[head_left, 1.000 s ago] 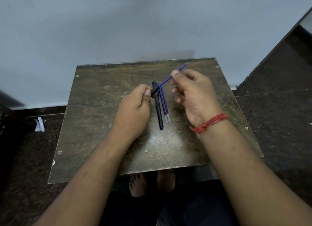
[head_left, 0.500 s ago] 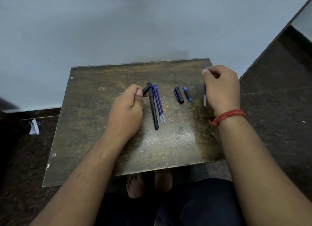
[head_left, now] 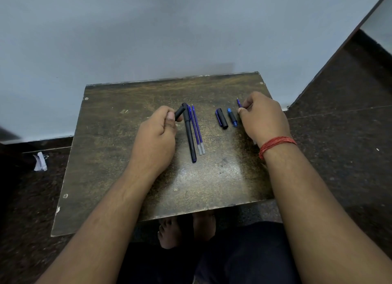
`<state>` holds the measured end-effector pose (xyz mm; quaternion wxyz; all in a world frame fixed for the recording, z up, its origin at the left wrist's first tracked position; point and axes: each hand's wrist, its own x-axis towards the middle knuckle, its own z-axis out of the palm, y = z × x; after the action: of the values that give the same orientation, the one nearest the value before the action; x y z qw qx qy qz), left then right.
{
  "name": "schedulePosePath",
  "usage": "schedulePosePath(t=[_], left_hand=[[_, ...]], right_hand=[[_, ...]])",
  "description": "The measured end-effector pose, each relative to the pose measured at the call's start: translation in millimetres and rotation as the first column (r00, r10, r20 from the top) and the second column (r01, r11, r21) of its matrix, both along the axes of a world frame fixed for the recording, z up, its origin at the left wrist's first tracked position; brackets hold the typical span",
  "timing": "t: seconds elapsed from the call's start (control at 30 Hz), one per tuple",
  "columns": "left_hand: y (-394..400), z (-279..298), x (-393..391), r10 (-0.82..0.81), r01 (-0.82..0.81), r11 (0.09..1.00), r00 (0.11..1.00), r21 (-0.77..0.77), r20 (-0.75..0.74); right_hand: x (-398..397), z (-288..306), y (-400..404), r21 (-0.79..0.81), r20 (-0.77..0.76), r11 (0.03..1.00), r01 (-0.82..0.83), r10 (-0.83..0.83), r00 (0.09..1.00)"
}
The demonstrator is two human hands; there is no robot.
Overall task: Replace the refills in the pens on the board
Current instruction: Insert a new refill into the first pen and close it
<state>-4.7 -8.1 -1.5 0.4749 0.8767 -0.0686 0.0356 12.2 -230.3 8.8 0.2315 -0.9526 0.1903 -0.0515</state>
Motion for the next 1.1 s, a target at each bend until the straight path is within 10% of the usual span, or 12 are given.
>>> schedulePosePath(t=[0.3,0.53,1.1], left_hand=[[1.4,0.9,0.7,0.035,-0.035,0.999,0.999,-0.033,-0.001],[2.1,3.1,1.9,0.087,-0.087,0.994,0.996,-0.058,-0.001],[1.0,4.2,0.9,0.092,-0.092,0.994,0.996,-0.059,0.004]], right_hand=[[-4.6,19.4,16.5,0.003,0.174,1.000,-0.031,0.030,0.984],[-10.7,15.1,64.7,-0.143,-0.054,0.931,-0.337,0.333,0.941],[-13.6,19.1,77.4,-0.144,-0.148,0.927,-0.348,0.327,0.933]])
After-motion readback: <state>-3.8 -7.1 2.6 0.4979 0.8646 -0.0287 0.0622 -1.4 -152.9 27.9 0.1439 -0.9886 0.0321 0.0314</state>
